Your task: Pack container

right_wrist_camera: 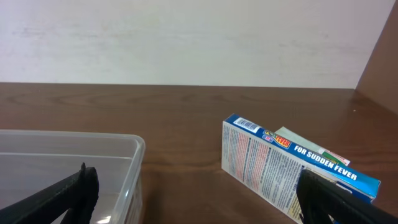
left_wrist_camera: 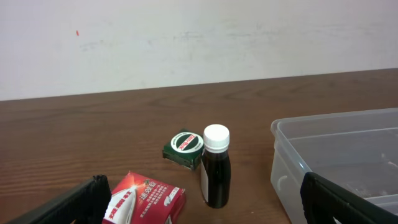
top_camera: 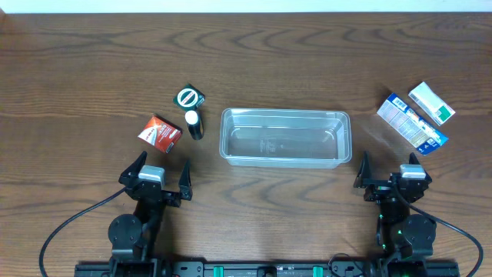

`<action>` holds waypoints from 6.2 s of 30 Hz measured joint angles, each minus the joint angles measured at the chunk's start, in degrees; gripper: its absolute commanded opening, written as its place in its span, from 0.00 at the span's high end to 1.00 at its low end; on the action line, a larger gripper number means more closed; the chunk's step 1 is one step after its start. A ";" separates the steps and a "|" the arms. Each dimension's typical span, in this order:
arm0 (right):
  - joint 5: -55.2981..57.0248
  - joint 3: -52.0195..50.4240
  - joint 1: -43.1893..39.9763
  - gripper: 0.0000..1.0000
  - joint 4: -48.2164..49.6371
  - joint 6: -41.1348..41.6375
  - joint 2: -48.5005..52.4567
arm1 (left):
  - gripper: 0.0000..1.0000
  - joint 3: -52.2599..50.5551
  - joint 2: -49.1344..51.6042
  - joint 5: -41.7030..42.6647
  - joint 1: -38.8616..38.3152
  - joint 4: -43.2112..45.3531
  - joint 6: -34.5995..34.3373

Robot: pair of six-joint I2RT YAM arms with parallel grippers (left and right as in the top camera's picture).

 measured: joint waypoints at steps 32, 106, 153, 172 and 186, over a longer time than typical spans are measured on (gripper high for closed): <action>-4.07 57.66 0.00 0.01 -37.88 4.22 49.81 | 0.02 0.02 0.00 0.00 0.00 -0.04 0.00; -4.81 80.11 -20.04 0.35 -50.75 -22.16 104.39 | 0.02 0.02 0.00 0.00 0.00 -0.02 0.00; -5.75 79.89 -20.09 0.76 -47.65 -33.44 108.61 | 0.02 0.02 0.00 0.00 0.00 -0.04 0.00; -6.36 87.93 -20.09 0.79 -56.33 -20.20 109.22 | 0.02 0.02 0.00 0.00 0.00 -0.04 0.02; -18.64 114.79 -15.06 0.82 -76.11 -19.17 109.15 | 0.02 0.02 0.00 0.00 0.00 -0.02 0.00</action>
